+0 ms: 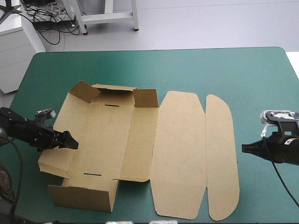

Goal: Fold the box

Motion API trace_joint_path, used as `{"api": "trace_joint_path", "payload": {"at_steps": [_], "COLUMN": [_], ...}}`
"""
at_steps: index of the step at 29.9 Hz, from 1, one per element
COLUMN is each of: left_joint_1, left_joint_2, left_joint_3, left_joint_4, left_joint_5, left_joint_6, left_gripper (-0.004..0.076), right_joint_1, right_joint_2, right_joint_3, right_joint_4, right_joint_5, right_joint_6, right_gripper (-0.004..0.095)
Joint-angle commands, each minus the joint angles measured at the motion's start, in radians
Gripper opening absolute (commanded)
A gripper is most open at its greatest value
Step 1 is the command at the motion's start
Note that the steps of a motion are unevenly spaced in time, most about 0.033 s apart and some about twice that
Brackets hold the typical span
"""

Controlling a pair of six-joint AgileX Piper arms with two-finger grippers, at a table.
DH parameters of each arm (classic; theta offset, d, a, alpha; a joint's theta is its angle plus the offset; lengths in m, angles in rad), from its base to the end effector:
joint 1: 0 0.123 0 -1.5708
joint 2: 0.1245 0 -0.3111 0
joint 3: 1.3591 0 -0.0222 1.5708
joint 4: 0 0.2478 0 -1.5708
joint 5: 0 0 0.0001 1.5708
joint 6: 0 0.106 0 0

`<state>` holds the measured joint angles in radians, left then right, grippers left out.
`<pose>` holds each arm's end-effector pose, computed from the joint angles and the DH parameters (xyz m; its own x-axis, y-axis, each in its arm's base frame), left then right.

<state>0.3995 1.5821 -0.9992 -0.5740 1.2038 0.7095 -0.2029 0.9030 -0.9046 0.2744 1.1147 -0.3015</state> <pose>0.2646 0.0534 0.2417 -0.9843 0.0178 -0.1754 0.1011 0.8720 -0.4790 0.1409 -0.0027 0.3462 -0.8289 -0.0050 -0.5594 -0.0793 0.9909 0.1087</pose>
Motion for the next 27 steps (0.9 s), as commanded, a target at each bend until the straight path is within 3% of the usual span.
{"api": "trace_joint_path", "payload": {"at_steps": [1, 16, 19, 24, 27], "left_joint_1": [-0.029, -0.035, -0.035, -0.035, -0.035], "left_joint_2": [-0.03, -0.03, -0.03, -0.03, -0.03], "left_joint_3": [-0.019, -0.019, -0.019, -0.019, -0.019], "left_joint_4": [-0.043, -0.043, -0.043, -0.003, 0.023], "left_joint_5": [0.086, 0.086, 0.086, 0.086, 0.086], "left_joint_6": [0.002, -0.007, -0.018, -0.018, -0.021], "left_gripper": [0.0586, 0.0514, 0.0399, 0.0018, -0.0008], "right_joint_1": [-0.007, -0.007, -0.007, -0.007, -0.007], "right_joint_2": [-0.009, -0.009, -0.009, -0.009, -0.009], "right_joint_3": [-0.023, -0.023, -0.023, -0.023, -0.023], "right_joint_4": [0.019, 0.019, 0.019, 0.019, 0.019], "right_joint_5": [-0.031, -0.03, -0.028, -0.028, -0.028], "right_joint_6": [-0.009, -0.009, -0.009, -0.009, -0.009], "right_gripper": [-0.002, -0.002, -0.002, -0.002, -0.002]}}
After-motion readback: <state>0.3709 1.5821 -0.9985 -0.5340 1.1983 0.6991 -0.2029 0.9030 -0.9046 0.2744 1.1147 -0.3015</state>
